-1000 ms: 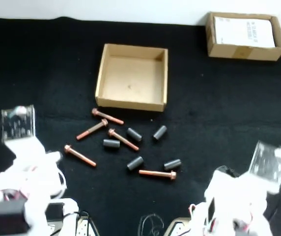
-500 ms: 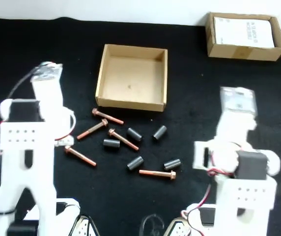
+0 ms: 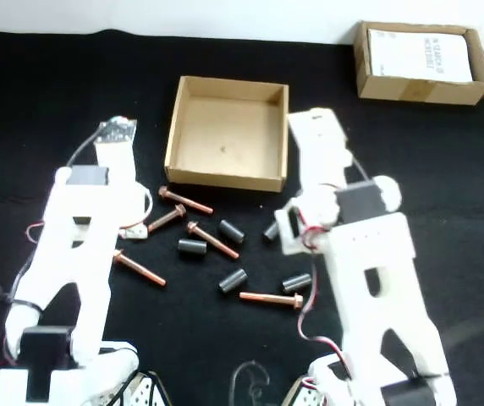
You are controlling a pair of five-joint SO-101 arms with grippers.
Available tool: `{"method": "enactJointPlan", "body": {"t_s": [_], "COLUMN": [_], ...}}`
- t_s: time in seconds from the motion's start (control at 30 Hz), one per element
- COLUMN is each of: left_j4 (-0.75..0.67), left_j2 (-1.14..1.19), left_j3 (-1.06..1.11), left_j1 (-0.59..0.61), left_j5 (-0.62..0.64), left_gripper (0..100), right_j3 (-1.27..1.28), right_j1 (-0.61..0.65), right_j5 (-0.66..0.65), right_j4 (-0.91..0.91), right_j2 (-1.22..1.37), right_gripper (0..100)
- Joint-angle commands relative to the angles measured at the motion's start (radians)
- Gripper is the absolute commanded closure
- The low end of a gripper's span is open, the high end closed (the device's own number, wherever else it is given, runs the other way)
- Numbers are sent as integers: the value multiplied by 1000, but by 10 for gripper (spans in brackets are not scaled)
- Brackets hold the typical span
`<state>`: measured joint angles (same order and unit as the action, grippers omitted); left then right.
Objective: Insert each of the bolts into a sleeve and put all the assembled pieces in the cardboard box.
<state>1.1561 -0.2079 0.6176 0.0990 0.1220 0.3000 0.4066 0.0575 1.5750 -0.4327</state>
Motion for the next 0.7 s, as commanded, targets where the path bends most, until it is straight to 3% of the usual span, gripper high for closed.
{"method": "enactJointPlan", "body": {"t_s": [0.0, 0.17, 0.43, 0.67], "left_j4": [-133, -338, -356, -356], "left_j2": [31, 79, 82, 84], "left_j3": [65, 171, 157, 157], "left_j1": [-8, -12, -7, -7], "left_j5": [-8, -11, -8, -8], "left_gripper": [979, 980, 981, 981], "right_j3": [-44, -42, -41, -47], "right_j1": [28, 25, 27, 28], "right_j5": [41, 124, 566, 614], "right_j4": [-105, -272, -449, -452], "right_j2": [93, 243, 467, 616], "right_gripper": [886, 889, 889, 887]}}
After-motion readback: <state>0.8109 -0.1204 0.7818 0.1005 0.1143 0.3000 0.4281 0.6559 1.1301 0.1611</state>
